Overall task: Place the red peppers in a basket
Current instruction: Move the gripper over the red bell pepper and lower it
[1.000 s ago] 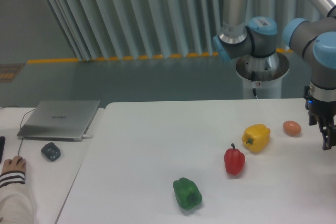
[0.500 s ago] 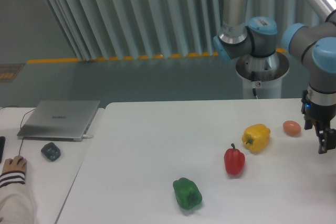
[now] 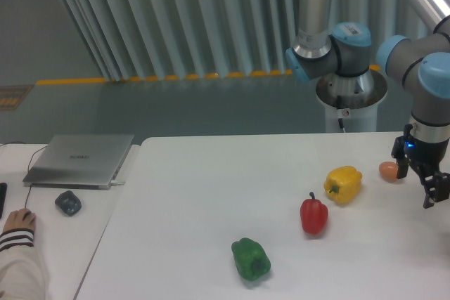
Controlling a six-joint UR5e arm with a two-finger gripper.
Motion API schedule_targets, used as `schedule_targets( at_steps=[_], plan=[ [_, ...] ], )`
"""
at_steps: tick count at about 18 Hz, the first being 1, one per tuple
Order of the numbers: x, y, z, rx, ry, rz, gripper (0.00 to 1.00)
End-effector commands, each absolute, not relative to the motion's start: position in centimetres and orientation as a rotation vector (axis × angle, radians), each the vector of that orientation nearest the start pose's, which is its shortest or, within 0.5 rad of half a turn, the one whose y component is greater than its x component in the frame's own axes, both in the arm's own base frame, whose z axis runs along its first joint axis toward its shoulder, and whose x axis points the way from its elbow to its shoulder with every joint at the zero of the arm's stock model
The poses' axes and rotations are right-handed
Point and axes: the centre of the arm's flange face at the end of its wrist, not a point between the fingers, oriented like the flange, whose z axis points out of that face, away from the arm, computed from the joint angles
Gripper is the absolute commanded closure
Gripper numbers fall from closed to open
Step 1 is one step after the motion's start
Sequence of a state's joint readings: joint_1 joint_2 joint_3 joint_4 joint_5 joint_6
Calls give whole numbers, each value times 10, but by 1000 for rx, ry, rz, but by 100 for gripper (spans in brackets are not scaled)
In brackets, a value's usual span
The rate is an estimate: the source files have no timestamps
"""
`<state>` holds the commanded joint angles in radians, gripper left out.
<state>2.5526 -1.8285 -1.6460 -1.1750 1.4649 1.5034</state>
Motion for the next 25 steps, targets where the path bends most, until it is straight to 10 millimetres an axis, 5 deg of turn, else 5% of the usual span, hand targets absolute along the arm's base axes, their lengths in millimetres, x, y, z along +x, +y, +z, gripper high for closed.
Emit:
schedule_targets(
  at_steps=[5,13,21,25],
  plan=[
    [-391,455,348,-2930,739,16,0],
    [-365,485,356,-2979,331,12,0],
    [-311,550,325,-2937,-408,-19,0],
    [-290,549,335,-2954,-450,-39,0]
  ],
)
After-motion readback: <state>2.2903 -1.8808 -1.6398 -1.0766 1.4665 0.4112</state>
